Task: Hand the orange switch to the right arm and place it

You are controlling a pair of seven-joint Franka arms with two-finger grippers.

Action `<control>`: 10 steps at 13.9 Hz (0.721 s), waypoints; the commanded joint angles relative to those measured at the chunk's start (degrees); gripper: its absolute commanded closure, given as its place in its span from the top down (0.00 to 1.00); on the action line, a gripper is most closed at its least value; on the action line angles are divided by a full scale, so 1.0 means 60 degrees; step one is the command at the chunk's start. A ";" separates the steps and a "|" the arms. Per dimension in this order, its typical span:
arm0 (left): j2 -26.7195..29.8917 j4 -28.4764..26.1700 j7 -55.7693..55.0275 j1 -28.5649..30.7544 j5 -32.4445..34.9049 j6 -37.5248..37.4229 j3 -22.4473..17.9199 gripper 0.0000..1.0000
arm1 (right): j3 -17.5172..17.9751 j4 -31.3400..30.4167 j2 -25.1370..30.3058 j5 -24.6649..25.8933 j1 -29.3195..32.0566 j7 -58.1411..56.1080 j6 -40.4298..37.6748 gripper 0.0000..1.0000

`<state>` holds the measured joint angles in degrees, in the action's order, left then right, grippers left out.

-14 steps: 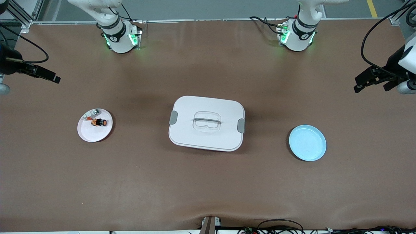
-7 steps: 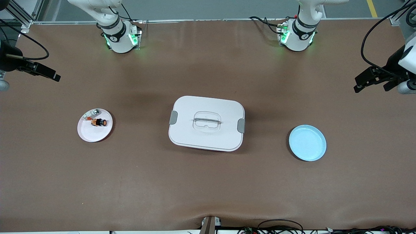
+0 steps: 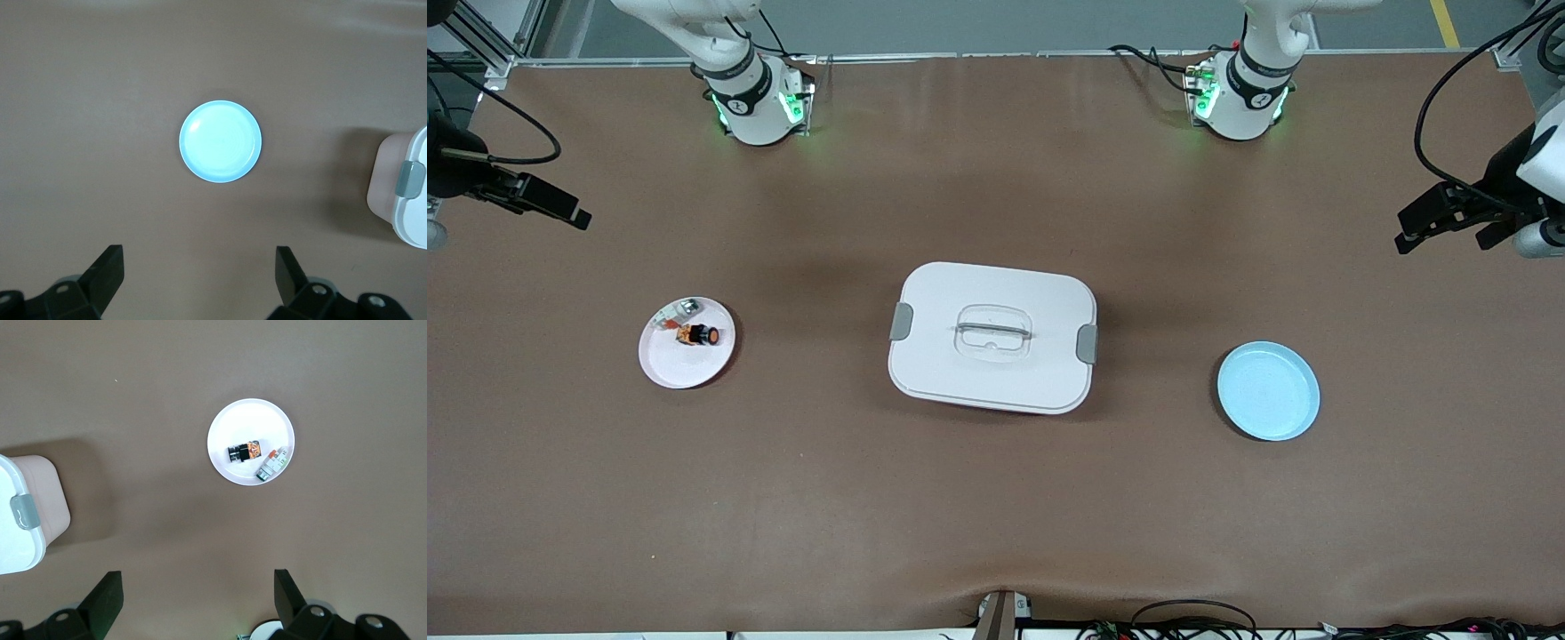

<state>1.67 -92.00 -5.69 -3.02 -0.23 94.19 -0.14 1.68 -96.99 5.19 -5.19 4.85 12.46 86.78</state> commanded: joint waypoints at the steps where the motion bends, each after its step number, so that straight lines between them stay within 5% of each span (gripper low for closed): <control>1: -0.0102 0.0202 0.0098 -0.0008 -0.0122 -0.0186 -0.0006 1.00 | -0.0016 -0.0242 0.0293 0.0074 -0.0077 -0.0565 0.0142 1.00; 10: -0.0249 0.0231 0.0215 -0.0096 0.0039 -0.0757 0.0009 1.00 | -0.0030 -0.0242 0.0352 0.0323 -0.0062 -0.1257 0.0215 1.00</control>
<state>0.69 -92.01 -5.60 -3.34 -0.23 90.96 -0.09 1.56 -97.02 5.73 -4.06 4.59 5.71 87.34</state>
